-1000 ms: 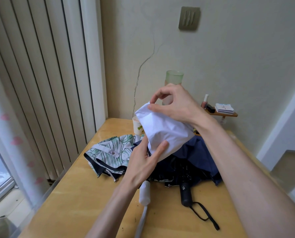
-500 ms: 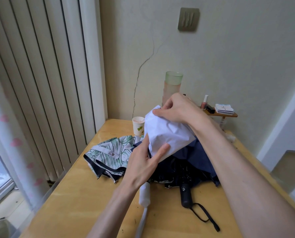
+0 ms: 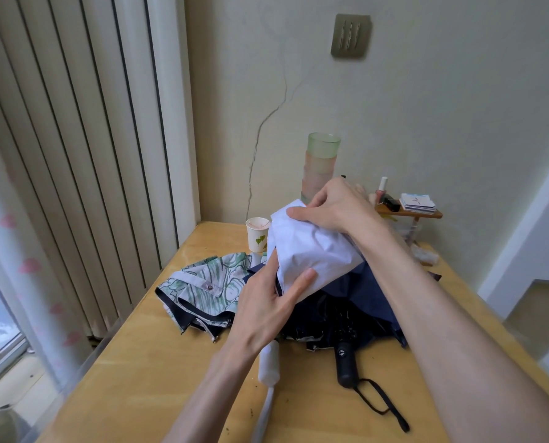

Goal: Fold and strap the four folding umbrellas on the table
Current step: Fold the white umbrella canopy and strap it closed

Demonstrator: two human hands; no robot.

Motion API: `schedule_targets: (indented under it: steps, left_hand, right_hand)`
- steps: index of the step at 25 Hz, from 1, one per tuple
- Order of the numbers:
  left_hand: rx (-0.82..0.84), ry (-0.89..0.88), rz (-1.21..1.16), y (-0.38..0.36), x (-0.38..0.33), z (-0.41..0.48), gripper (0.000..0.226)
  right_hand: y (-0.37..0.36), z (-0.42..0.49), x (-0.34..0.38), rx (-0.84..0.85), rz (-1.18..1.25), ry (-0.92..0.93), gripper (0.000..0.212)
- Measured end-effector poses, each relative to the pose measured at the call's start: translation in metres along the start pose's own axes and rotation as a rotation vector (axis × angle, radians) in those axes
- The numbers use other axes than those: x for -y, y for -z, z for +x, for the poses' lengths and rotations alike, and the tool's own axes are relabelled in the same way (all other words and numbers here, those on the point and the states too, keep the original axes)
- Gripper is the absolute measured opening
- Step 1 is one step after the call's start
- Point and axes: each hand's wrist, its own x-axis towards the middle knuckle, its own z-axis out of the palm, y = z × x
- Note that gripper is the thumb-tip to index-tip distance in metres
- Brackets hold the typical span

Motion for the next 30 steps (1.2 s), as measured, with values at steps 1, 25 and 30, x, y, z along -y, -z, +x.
schedule_targets:
  steps: [1,25,30]
  left_hand:
    - [0.0,-0.002,0.005,0.0,0.0,0.0,0.035]
    - [-0.006,-0.045,-0.042,0.009,0.004,0.003,0.041]
    - [0.016,-0.053,-0.037,0.008,0.006,0.003,0.042]
  right_hand:
    - [0.001,0.001,0.0,0.009,0.027,0.014,0.036]
    - [0.01,-0.002,0.019,0.18,0.849,0.138,0.03]
    - [0.016,0.002,0.024,0.242,0.769,0.116,0.014]
